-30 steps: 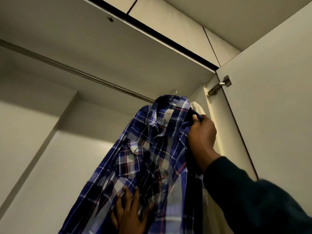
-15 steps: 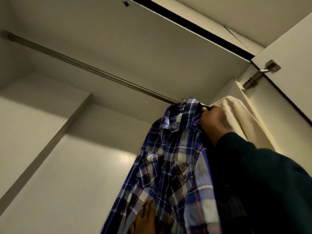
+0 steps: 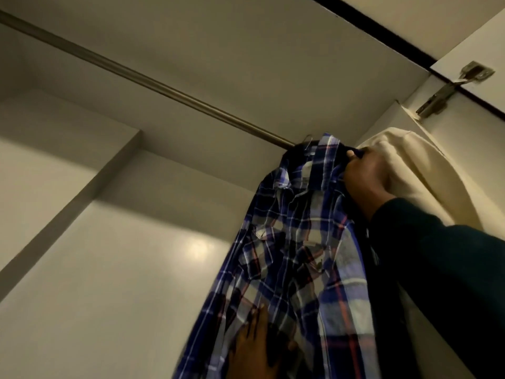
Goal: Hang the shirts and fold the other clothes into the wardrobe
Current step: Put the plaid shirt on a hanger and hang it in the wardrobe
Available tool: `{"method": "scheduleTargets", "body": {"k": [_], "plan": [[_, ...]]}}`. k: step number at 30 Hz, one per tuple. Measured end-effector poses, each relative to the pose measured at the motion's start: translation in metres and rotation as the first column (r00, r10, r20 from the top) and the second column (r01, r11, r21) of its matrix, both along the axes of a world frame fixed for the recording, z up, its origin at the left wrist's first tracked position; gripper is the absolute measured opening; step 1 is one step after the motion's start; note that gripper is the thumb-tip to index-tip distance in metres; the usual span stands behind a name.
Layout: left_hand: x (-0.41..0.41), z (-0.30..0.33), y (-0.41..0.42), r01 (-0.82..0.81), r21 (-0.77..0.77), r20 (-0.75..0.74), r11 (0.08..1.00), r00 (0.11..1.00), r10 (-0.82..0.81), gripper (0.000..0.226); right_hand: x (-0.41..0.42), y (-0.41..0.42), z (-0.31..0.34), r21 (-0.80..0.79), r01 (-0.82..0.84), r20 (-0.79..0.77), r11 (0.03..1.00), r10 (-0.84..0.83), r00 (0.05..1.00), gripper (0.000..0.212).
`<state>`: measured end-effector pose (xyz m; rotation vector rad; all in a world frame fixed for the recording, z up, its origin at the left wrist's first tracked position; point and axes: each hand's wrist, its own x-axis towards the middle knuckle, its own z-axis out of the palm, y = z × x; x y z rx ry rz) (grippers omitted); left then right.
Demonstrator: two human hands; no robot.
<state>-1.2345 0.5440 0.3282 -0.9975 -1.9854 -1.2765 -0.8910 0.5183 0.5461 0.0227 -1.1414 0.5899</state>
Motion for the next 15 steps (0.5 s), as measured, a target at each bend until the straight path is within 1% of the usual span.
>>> {"method": "scheduleTargets", "body": {"k": [1,2,3,4,5,6,7,8,10,11,12,13,15], "plan": [[0.039,0.003,-0.02,0.027,-0.078,-0.032,0.997,0.999,-0.03,0.138,0.0,0.0,0.005,-0.002,0.037,0.014,0.999,-0.037,0.999,0.024],[0.081,0.001,-0.043,0.03,-0.127,-0.052,0.991,0.998,-0.037,0.15,-0.001,0.0,0.01,0.006,0.066,0.029,0.998,-0.066,0.997,0.028],[0.114,0.001,-0.067,0.059,-0.187,-0.048,0.981,0.996,-0.069,0.154,0.001,-0.005,0.011,0.017,0.091,0.06,0.996,-0.092,0.994,0.029],[0.12,0.0,-0.07,0.076,-0.144,0.018,0.987,0.997,-0.074,0.137,0.0,-0.005,0.016,0.047,0.117,0.081,0.992,-0.121,0.989,0.031],[0.12,-0.002,-0.066,0.055,-0.097,-0.018,0.994,0.998,-0.057,0.103,0.001,-0.007,0.016,0.065,0.137,0.12,0.988,-0.144,0.982,0.032],[0.128,-0.005,-0.07,0.066,-0.097,-0.056,0.993,0.996,-0.072,0.075,0.0,-0.003,0.02,0.081,0.152,0.145,0.985,-0.163,0.976,0.032],[0.119,-0.009,-0.065,0.071,-0.111,-0.065,0.991,0.995,-0.078,0.07,0.003,-0.001,0.02,0.09,0.172,0.167,0.981,-0.185,0.968,0.032],[0.114,-0.01,-0.061,0.044,-0.122,-0.069,0.992,0.996,-0.053,0.079,0.005,0.003,0.022,0.1,0.213,0.199,0.972,-0.229,0.953,0.032],[0.114,-0.013,-0.056,-0.026,-0.212,-0.102,0.977,0.995,0.005,0.1,0.012,0.013,0.023,0.126,0.288,0.267,0.949,-0.312,0.912,0.035],[0.107,-0.015,-0.052,-0.037,-0.248,-0.113,0.968,0.994,0.009,0.116,0.017,0.016,0.022,0.131,0.342,0.29,0.93,-0.366,0.884,0.037],[0.099,-0.015,-0.048,-0.063,-0.258,-0.138,0.964,0.99,0.028,0.137,0.02,0.02,0.023,0.136,0.424,0.28,0.896,-0.445,0.851,0.038],[0.096,-0.015,-0.046,-0.078,-0.268,-0.161,0.96,0.986,0.035,0.151,0.025,0.02,0.022,0.129,0.516,0.255,0.847,-0.531,0.808,0.039],[0.098,-0.021,-0.046,-0.106,-0.257,-0.217,0.961,0.975,0.05,0.158,0.03,0.016,0.017,0.138,0.64,0.18,0.756,-0.655,0.734,0.033]]}}
